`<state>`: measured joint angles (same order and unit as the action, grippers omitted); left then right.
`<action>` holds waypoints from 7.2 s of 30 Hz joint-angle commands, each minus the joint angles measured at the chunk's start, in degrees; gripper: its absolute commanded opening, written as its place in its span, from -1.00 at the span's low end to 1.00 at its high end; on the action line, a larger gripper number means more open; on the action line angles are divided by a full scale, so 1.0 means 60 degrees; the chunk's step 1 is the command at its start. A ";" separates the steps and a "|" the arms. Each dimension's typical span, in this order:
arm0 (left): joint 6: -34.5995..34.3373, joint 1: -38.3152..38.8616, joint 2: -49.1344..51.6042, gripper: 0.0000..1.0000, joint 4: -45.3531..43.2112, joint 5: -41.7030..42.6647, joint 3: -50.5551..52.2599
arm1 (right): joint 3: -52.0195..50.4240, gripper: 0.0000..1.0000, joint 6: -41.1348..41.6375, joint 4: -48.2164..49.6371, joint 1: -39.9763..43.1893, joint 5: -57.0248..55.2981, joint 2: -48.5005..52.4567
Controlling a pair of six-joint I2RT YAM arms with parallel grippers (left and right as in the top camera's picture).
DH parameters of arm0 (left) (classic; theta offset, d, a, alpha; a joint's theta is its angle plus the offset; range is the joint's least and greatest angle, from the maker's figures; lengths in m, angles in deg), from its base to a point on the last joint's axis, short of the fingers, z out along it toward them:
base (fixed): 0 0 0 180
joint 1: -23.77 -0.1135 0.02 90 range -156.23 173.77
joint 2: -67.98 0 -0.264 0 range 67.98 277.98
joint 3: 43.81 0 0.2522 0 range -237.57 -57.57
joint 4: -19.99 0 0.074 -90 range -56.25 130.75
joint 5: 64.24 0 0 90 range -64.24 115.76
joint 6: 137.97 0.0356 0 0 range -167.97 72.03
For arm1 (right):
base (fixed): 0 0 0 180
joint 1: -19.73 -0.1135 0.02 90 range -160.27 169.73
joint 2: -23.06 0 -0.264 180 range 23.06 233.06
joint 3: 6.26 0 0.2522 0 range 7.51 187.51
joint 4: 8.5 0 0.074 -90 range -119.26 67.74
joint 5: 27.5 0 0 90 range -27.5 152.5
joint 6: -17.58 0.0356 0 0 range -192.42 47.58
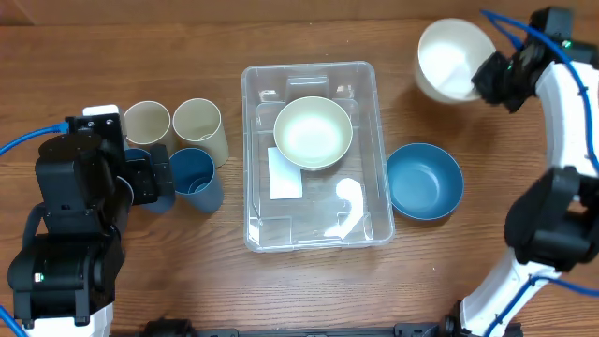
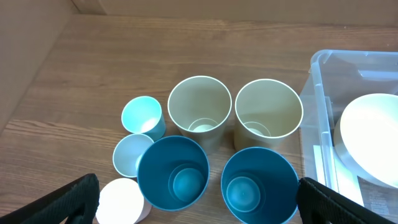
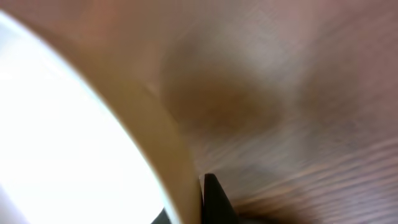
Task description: Pack container
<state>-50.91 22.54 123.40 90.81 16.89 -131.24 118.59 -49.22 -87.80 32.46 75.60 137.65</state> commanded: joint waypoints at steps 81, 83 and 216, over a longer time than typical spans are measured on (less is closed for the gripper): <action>0.0109 -0.0022 0.0015 1.00 -0.0040 -0.0051 -0.0240 | -0.8040 -0.58 0.0182 0.1745 0.0036 -0.0958 -0.2131; 0.0109 -0.0022 0.0015 1.00 -0.0040 -0.0051 -0.0240 | -0.8036 -0.83 0.0182 0.1891 0.0036 -0.1133 -0.2153; 0.0106 -0.0022 0.0015 1.00 -0.0517 -0.0047 -0.0240 | -0.5683 1.00 0.0790 0.1486 0.1614 -0.1366 -0.6867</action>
<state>-50.91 22.54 123.40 88.86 16.89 -131.46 84.06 -45.77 -77.85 37.99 62.88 93.91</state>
